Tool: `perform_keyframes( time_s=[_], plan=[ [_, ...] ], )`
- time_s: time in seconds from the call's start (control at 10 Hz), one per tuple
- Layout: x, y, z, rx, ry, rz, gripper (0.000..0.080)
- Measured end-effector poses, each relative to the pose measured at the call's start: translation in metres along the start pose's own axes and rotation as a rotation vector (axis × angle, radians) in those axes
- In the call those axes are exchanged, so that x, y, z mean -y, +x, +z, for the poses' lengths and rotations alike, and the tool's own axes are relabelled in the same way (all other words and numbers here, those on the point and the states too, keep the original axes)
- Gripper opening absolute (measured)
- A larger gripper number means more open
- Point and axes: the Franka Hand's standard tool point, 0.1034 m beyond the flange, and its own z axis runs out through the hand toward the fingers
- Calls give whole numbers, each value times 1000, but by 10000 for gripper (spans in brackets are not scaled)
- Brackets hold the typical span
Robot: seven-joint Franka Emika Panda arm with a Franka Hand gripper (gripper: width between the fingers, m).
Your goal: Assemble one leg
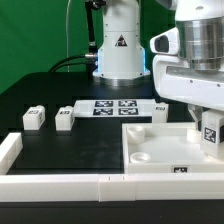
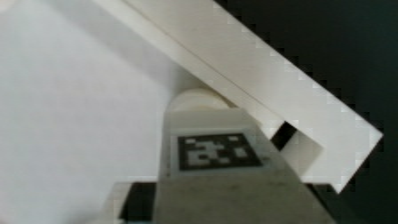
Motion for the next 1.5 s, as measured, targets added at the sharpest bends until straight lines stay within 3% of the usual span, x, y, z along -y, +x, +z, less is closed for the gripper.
perform_keyframes(
  time_s=[0.1,0.3,0.4,0.5,0.9,1.2,1.5],
  plan=[
    [1,-3,0,11,4,155,290],
    [2,-4,1,18,8,173,290],
    [2,-5,1,21,9,140,347],
    [2,-6,1,21,8,138,556],
    [7,-15,-1,20,17,-383,648],
    [10,-11,2,-5,-10,-936,649],
    [9,-4,4,-5,-28,-1271,649]
  ],
)
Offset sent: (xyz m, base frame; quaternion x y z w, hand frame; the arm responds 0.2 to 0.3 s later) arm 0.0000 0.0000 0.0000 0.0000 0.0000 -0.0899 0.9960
